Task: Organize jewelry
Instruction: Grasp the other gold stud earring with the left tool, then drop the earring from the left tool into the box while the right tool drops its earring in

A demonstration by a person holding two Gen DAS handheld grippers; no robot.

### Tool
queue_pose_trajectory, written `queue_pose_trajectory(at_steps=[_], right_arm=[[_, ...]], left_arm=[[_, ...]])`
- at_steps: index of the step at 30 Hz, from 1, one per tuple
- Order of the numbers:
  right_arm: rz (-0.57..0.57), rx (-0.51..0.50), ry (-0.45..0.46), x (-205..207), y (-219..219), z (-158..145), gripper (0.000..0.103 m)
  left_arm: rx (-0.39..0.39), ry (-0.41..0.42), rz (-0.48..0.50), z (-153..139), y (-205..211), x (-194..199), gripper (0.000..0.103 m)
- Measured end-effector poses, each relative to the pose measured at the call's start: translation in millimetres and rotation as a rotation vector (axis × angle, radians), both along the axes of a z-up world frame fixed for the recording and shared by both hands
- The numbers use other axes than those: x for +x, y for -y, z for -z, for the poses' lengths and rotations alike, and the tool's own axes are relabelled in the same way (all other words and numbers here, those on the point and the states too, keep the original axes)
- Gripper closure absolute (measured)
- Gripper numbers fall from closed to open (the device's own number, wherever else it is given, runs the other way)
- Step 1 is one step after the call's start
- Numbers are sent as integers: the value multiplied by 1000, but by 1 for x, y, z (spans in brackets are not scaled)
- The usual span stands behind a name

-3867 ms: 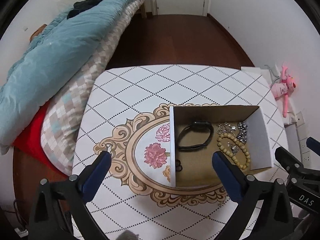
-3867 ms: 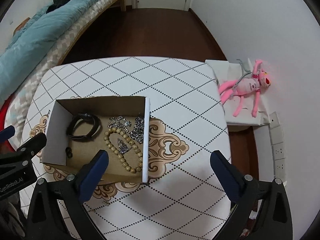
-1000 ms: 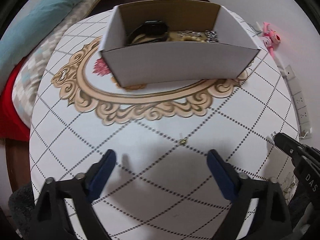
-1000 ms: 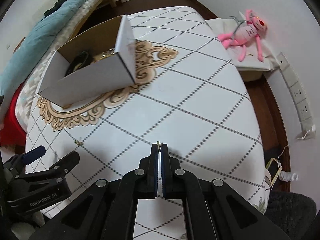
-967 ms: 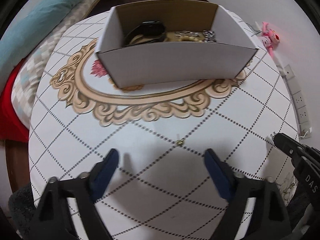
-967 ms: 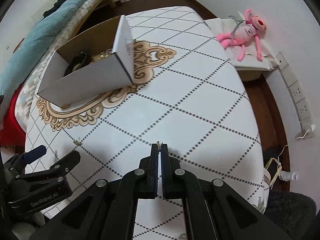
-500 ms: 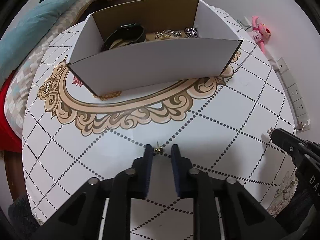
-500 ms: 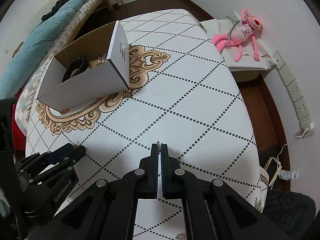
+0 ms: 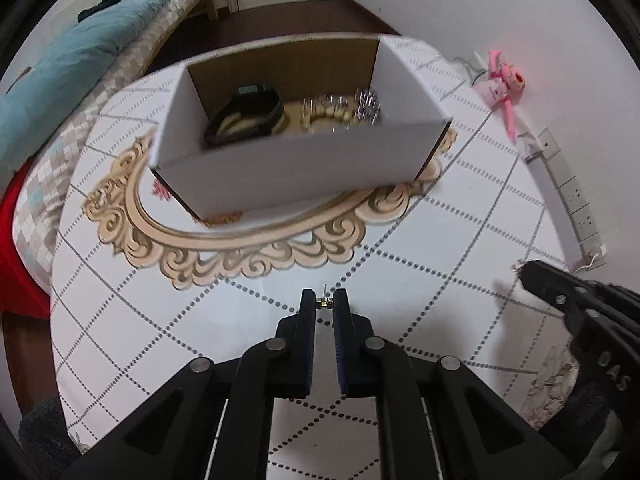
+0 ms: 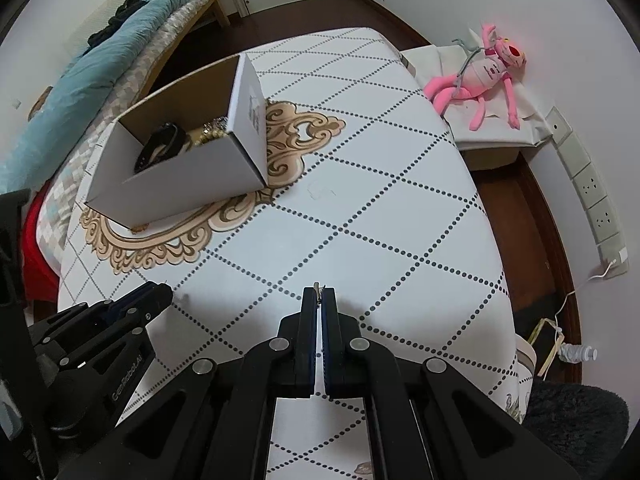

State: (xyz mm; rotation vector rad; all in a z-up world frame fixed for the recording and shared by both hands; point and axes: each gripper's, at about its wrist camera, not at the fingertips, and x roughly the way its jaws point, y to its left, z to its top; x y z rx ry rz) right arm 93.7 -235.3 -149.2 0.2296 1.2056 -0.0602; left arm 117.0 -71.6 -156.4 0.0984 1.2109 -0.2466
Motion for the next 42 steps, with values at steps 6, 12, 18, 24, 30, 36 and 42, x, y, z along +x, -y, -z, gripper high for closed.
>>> queue_pose_trajectory(at_steps=[6, 12, 18, 24, 30, 36, 42], right_arm=[[-28, 40, 57, 9, -9, -27, 101], [-64, 106, 145, 47, -25, -63, 101], [-111, 122, 160, 104, -41, -77, 101], [-162, 102, 96, 155, -53, -68, 101], [-190, 90, -18, 187, -53, -45, 100], [-174, 73, -42, 189, -41, -40, 90], [-166, 26, -34, 183, -35, -45, 46]], left_arm=[[-89, 50, -27, -49, -18, 11, 97], [-162, 47, -54, -78, -32, 57, 97], [-171, 7, -56, -76, -42, 100, 97], [-146, -45, -67, -67, -49, 138, 97], [-107, -99, -106, -60, -52, 163, 93], [-55, -65, -136, -63, -59, 167, 37], [19, -50, -150, -60, -64, 156, 32]])
